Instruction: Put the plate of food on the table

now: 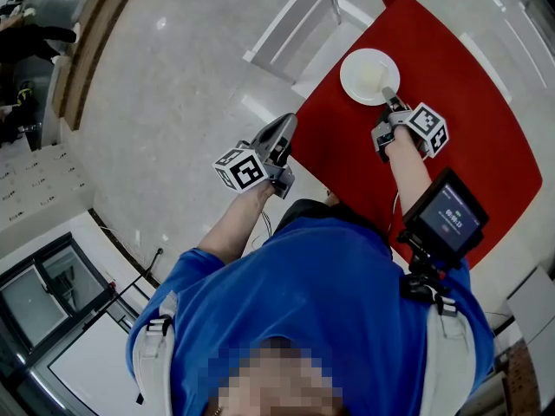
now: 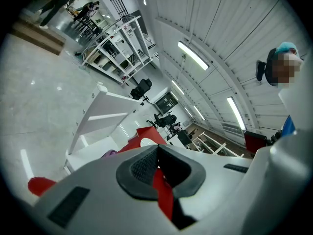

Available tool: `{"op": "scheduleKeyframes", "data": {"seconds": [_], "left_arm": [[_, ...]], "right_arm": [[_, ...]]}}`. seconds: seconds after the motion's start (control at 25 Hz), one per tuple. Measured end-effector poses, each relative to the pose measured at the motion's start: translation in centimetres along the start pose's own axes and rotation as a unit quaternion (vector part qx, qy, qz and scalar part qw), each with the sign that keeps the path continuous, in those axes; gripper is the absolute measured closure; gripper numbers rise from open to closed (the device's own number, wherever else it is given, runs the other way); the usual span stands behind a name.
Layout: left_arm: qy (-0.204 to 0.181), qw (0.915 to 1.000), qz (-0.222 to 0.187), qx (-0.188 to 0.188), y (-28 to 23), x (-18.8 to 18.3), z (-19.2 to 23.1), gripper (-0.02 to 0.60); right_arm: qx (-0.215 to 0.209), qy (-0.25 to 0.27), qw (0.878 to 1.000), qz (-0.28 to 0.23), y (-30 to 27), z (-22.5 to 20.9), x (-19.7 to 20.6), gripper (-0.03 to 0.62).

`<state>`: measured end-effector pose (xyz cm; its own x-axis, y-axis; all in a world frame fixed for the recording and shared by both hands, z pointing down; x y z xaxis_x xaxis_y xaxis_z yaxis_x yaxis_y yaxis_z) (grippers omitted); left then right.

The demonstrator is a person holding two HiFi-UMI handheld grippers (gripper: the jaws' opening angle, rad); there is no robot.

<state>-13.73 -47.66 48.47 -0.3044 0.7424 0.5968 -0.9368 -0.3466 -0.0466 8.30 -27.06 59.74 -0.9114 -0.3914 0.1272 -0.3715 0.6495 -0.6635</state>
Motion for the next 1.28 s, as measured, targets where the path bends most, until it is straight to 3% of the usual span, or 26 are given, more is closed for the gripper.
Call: {"op": "scheduleKeyframes", "data": {"seconds": [0.4,0.52,0.92,1.28], "left_arm": [[0.002,1.0000,-0.001,0.003,-0.4,0.2,0.2,0.574],[0.002,1.0000,-0.001,0.004,-0.4,0.2,0.2,0.574],[0.002,1.0000,-0.004,0.008,-0.5,0.2,0.4,0.574],[0.001,0.9999,-0.003,0.016,-1.2,0.1,0.9,0.574]], "right_arm": [[0.029,0.044,0.999,0.005,-0.4,0.3,-0.3,0.578],[0.037,0.063,0.997,0.002,-0.4,0.5,-0.3,0.536],[0.093,0.171,0.981,-0.013,-0.2,0.7,-0.8,0.487],[0.104,0.187,0.976,-0.038,0.1,0.3,-1.9,0.487]]}}
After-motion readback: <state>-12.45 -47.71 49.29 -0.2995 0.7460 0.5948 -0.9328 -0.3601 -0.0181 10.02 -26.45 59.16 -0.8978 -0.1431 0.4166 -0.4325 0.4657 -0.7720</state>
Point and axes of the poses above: the fingertips, and each gripper's own axes: y backward along the fingers, z to its left, x out of its underside, the point moved 5 cm from there along y, backward along the fingers, and after that the axes turned 14 degrees about x, right-handed, at the moved point
